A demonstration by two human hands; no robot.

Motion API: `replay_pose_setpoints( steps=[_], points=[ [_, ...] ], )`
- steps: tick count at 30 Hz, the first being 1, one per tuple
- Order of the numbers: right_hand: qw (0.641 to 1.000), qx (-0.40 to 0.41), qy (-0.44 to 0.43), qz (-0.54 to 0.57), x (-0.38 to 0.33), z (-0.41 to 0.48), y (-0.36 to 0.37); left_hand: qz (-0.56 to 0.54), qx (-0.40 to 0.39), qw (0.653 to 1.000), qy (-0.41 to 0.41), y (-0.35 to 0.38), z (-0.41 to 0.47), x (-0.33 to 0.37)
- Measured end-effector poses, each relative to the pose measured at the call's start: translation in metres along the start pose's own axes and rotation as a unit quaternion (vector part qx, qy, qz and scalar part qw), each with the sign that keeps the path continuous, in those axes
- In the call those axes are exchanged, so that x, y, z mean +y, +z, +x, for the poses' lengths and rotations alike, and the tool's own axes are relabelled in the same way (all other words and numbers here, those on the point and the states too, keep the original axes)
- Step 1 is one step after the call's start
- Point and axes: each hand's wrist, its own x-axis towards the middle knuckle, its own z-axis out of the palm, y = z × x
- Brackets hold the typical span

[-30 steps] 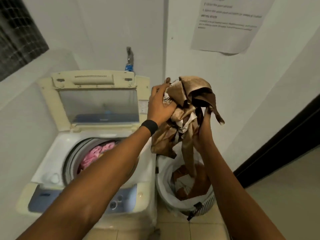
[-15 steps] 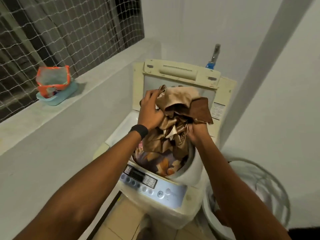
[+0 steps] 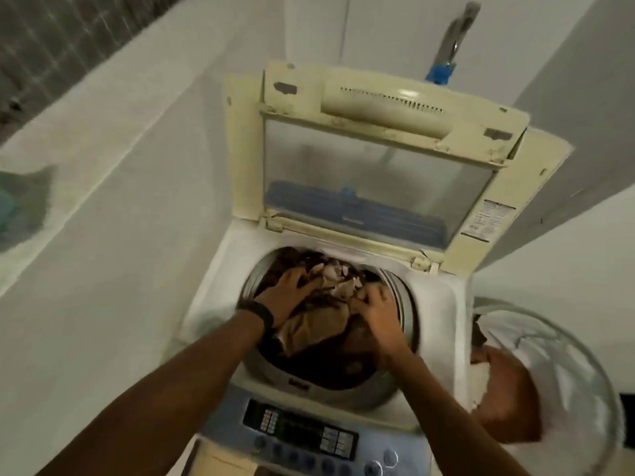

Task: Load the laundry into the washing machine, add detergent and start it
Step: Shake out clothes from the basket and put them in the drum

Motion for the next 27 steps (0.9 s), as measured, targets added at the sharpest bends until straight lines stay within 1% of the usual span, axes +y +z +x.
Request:
replay_pose_setpoints(
  steps=[1,2,3,4,5,7,8,9,10,11,12,13,14,16,17,18,19,20,21,22,23,25,26,27],
  points=[
    [0.999,-0.047,0.009,0.021,-0.003,0.004,0.009,0.065,-0.066,0.996,0.02,0.009,0.012,-0.007],
    [0.991,-0.135,0.019,0.004,-0.005,0.006,0.022,0.091,-0.088,0.991,0.034,0.016,0.029,-0.013],
    [0.981,-0.19,0.021,-0.02,-0.002,0.012,0.045,0.09,-0.106,0.989,0.041,0.021,0.047,-0.017],
    [0.957,-0.285,0.001,-0.055,-0.008,0.016,0.059,0.078,-0.109,0.991,0.029,0.025,0.06,-0.015],
    [0.946,-0.321,-0.001,-0.043,-0.015,0.017,0.068,0.067,-0.105,0.992,0.02,0.03,0.073,-0.012],
    [0.918,-0.396,0.005,0.005,-0.023,0.03,0.075,0.01,-0.101,0.994,-0.03,0.041,0.101,-0.016],
    [0.913,-0.407,-0.005,-0.03,-0.021,0.033,0.076,-0.023,-0.095,0.994,-0.053,0.049,0.108,-0.017],
    [0.91,-0.41,-0.014,-0.054,-0.016,0.033,0.081,-0.051,-0.076,0.993,-0.075,0.061,0.115,-0.02],
    [0.907,-0.42,0.017,-0.012,-0.007,0.035,0.087,-0.077,-0.066,0.991,-0.089,0.07,0.118,-0.024],
    [0.913,-0.406,0.03,0.035,0.0,0.036,0.089,-0.104,-0.061,0.988,-0.1,0.076,0.119,-0.025],
    [0.917,-0.397,0.012,0.026,0.002,0.037,0.083,-0.11,-0.05,0.987,-0.108,0.081,0.117,-0.027],
    [0.915,-0.4,0.033,0.048,0.003,0.042,0.078,-0.102,-0.033,0.988,-0.112,0.085,0.111,-0.029],
    [0.931,-0.356,0.057,0.052,0.003,0.05,0.069,-0.084,-0.013,0.989,-0.118,0.085,0.105,-0.031],
    [0.971,-0.219,0.074,0.058,0.004,0.069,0.041,-0.046,0.036,0.99,-0.131,0.075,0.087,-0.026],
    [0.981,-0.156,0.089,0.068,0.005,0.077,0.036,-0.025,0.057,0.988,-0.139,0.071,0.077,-0.022],
    [0.985,-0.122,0.095,0.077,0.006,0.088,0.029,-0.019,0.076,0.987,-0.143,0.065,0.065,-0.014],
    [0.986,-0.112,0.089,0.089,0.005,0.097,0.028,-0.033,0.087,0.987,-0.133,0.065,0.055,-0.008],
    [0.983,-0.139,0.081,0.091,0.004,0.104,0.032,-0.067,0.086,0.988,-0.108,0.065,0.046,-0.003],
    [0.977,-0.175,0.072,0.094,0.006,0.113,0.042,-0.091,0.065,0.99,-0.086,0.072,0.04,-0.005],
    [0.972,-0.205,0.075,0.09,0.013,0.123,0.057,-0.091,0.015,0.993,-0.069,0.08,0.036,-0.008],
    [0.969,-0.217,0.081,0.079,0.023,0.128,0.077,-0.075,-0.049,0.994,-0.066,0.092,0.034,-0.013],
    [0.961,-0.224,0.135,0.092,0.04,0.137,0.099,-0.039,-0.176,0.979,-0.092,0.122,0.032,-0.027],
    [0.956,-0.217,0.166,0.108,0.045,0.139,0.108,-0.019,-0.223,0.969,-0.103,0.137,0.033,-0.033],
    [0.948,-0.224,0.192,0.116,0.047,0.14,0.114,0.002,-0.25,0.961,-0.116,0.146,0.034,-0.036]
  ],
)
